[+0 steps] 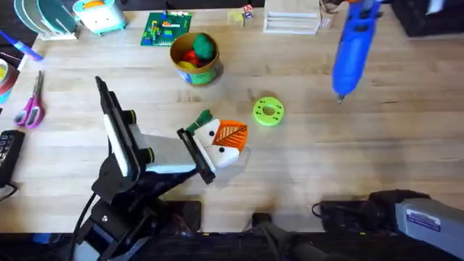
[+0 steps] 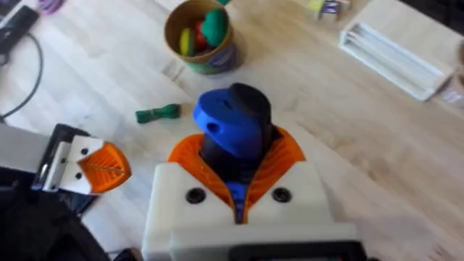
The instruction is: Pick up the gripper from the table and insert it into the empty holder that is missing its gripper. Then pick up a screw, insert it into the mounting hole, and use the screwdriver to tighten it. Finally, clean up the table by picking up the vegetable and placing it into the bucket.
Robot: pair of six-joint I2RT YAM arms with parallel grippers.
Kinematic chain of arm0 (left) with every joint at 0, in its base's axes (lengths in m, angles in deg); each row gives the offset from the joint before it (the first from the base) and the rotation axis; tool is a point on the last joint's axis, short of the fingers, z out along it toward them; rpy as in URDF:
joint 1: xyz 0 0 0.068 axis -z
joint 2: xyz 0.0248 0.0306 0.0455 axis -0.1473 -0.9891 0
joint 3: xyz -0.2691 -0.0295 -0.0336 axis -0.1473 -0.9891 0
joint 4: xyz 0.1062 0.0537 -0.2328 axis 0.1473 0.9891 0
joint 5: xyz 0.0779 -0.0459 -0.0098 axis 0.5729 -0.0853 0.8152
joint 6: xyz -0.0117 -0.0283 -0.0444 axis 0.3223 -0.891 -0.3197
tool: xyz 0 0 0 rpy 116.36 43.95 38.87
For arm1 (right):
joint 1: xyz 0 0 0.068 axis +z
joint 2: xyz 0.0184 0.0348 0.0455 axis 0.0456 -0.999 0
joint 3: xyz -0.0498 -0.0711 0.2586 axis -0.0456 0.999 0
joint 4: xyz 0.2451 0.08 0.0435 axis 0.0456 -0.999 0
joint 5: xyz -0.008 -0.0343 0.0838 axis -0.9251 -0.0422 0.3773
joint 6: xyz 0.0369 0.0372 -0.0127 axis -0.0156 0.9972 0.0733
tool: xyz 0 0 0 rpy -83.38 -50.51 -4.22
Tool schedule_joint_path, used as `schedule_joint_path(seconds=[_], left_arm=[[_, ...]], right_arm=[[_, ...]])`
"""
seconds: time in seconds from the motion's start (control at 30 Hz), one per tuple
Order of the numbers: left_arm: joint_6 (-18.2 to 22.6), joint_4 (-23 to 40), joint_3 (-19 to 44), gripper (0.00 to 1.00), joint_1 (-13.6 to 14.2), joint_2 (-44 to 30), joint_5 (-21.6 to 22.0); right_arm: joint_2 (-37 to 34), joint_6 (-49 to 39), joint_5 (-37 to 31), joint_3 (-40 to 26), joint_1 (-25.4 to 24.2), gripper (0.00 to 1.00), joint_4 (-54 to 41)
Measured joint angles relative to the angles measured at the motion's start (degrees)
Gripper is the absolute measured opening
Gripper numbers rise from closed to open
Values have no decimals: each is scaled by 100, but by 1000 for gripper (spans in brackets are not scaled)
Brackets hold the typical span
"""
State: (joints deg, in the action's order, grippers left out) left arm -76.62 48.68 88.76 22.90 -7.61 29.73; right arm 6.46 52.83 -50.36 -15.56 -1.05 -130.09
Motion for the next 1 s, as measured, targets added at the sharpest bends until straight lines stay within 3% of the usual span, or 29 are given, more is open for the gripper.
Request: schedule_joint_path(seconds=[0.2, 0.33, 0.47, 0.57, 0.87, 1.0], left_arm=[[0, 1, 1, 16, 0, -2, 0], [2, 0, 0, 16, 0, -2, 0], [0, 0, 0, 16, -1, -1, 0], [0, 0, 0, 16, 0, 0, 0], [1, 2, 0, 16, 0, -2, 2], [0, 0, 1, 16, 0, -1, 1]], right_arm=[[-4, 179, 213, 906, 716, 25, 319], [-6, 516, 224, 1432, 1107, 25, 1210], [-14, 880, 220, 1580, 1456, 25, 2307], [123, 1083, 61, 1580, 1584, 25, 2633], [1769, 1247, -932, 1670, 1579, 25, 2415], [2446, 1568, -1061, 2503, 1587, 25, 3118]])
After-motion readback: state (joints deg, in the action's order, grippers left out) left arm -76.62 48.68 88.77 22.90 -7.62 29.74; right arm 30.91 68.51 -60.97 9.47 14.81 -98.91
